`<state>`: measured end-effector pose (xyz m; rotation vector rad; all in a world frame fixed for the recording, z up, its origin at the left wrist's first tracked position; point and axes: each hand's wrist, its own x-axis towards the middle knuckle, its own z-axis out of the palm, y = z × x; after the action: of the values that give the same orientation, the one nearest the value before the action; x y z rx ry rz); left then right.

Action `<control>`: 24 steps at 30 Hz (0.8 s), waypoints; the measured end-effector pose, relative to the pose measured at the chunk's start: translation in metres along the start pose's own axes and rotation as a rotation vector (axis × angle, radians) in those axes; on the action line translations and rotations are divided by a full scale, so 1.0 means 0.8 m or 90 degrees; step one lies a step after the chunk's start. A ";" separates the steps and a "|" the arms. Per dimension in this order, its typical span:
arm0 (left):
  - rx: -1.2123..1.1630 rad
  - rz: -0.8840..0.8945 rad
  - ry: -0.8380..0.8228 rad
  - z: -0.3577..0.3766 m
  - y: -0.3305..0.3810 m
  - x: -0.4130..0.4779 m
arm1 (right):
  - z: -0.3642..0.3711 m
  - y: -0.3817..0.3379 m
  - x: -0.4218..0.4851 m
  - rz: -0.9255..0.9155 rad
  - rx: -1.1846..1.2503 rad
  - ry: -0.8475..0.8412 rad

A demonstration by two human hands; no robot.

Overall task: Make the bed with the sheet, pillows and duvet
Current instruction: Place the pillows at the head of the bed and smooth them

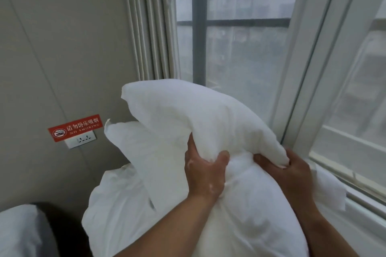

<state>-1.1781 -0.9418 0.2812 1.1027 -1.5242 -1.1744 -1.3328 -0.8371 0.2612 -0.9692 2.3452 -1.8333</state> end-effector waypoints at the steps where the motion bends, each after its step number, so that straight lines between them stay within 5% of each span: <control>1: -0.023 0.030 0.000 -0.007 0.013 0.005 | -0.001 -0.018 0.003 -0.022 0.020 0.014; 8: -0.190 0.123 0.065 -0.138 0.065 0.033 | 0.053 -0.186 -0.021 -0.233 0.052 0.043; 14: -0.181 0.160 0.180 -0.346 0.043 0.069 | 0.204 -0.281 -0.102 -0.242 0.046 -0.035; 24: -0.190 0.076 0.428 -0.713 -0.136 0.024 | 0.515 -0.410 -0.350 -0.381 0.166 -0.425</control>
<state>-0.6147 -1.0836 0.2642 1.0417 -0.8508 -0.7972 -0.8038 -1.1059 0.3217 -1.9925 1.4778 -1.5208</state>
